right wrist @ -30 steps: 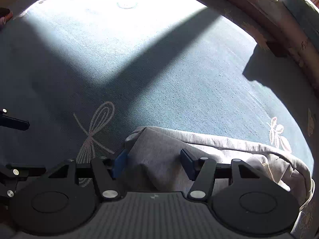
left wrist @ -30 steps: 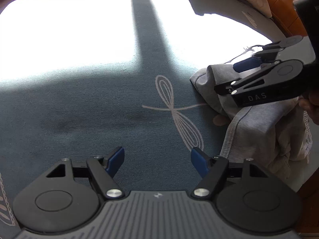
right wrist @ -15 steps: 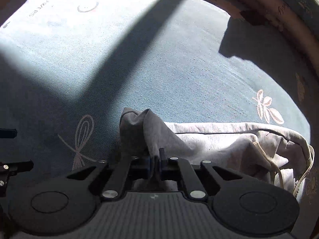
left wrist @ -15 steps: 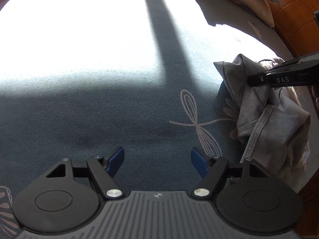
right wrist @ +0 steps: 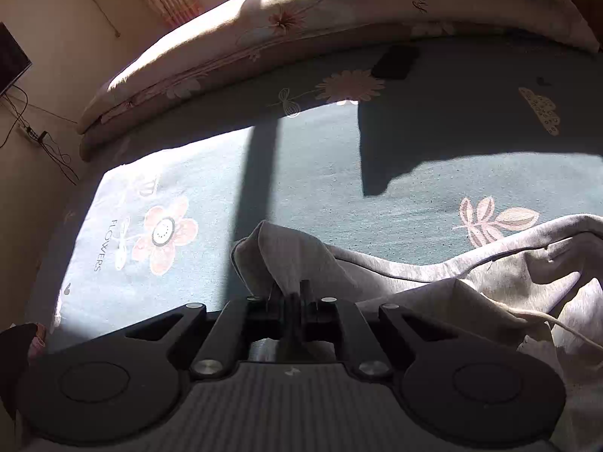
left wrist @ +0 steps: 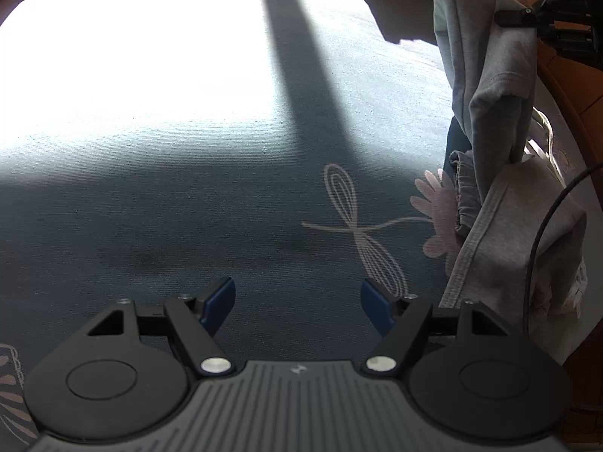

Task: Fold clothes

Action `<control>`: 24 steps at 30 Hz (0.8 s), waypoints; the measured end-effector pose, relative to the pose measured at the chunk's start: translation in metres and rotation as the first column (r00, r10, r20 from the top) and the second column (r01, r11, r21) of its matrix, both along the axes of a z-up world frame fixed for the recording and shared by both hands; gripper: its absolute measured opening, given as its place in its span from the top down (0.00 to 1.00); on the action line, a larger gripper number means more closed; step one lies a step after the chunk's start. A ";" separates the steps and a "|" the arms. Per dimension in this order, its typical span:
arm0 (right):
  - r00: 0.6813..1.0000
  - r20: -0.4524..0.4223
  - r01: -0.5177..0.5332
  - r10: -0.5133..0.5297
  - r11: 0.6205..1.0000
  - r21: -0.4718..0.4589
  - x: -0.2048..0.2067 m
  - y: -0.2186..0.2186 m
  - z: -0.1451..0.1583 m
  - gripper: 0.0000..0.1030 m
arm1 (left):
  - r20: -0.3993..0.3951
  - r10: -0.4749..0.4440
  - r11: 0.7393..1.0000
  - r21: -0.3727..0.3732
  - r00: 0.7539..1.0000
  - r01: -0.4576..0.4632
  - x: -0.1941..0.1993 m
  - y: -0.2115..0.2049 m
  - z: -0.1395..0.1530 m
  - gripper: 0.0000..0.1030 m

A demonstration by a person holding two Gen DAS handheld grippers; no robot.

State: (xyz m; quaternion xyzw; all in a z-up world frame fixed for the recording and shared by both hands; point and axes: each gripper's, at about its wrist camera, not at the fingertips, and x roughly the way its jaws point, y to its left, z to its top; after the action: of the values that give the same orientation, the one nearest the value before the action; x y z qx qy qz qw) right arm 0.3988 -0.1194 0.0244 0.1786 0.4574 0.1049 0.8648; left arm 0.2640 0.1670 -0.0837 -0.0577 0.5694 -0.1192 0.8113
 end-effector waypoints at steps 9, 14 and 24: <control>0.983 0.180 0.001 -0.021 0.994 0.110 0.011 -0.051 0.062 0.91 | 0.034 -0.012 1.000 -0.002 0.999 0.012 0.013 -0.046 0.022 0.29; 0.969 0.241 0.008 -0.061 0.977 0.214 0.010 -0.080 0.083 0.91 | 0.054 0.018 1.000 -0.022 0.998 -0.017 0.023 -0.066 0.031 0.29; 0.985 0.124 0.090 -0.117 0.975 0.203 0.001 -0.133 0.034 0.91 | 0.032 0.009 1.000 -0.004 0.999 -0.009 0.027 -0.093 0.032 0.29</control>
State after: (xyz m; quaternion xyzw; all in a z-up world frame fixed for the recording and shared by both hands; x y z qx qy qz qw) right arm 0.3996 -0.2520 0.0589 0.2795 0.3752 0.1163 0.8761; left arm 0.2915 0.0736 -0.0520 -0.0599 0.5559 -0.1174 0.8207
